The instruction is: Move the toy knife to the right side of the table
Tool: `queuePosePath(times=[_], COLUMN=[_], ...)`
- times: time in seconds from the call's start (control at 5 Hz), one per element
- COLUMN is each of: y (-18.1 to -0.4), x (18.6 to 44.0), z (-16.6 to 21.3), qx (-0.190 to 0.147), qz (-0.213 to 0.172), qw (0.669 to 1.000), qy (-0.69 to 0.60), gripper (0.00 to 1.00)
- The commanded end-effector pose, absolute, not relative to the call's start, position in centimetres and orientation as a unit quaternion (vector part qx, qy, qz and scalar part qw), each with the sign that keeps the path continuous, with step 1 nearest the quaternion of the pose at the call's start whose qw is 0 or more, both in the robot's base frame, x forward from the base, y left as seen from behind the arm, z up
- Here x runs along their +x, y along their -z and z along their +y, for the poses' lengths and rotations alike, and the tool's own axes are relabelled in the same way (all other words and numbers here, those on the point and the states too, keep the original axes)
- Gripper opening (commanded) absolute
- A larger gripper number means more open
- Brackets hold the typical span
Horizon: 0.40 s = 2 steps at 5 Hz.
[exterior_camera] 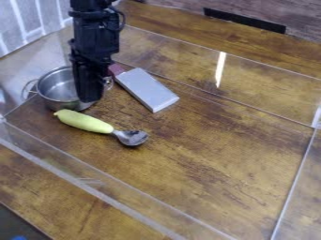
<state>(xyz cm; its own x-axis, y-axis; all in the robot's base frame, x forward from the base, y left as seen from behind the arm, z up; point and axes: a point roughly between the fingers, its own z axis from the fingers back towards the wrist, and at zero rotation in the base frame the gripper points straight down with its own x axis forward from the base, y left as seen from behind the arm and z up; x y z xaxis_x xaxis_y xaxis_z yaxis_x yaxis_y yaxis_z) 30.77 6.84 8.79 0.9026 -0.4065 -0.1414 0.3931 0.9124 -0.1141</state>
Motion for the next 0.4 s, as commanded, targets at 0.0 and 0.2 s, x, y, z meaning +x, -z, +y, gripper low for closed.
queuePosePath(times=[0.0,0.2], y=[-9.2,-7.8], x=[31.0,30.9], z=[6.8,6.7], qx=[-0.032,-0.033], qz=[0.055,0.053], qw=[0.963,0.947], qy=[0.262,0.315], gripper=[1.00,1.00])
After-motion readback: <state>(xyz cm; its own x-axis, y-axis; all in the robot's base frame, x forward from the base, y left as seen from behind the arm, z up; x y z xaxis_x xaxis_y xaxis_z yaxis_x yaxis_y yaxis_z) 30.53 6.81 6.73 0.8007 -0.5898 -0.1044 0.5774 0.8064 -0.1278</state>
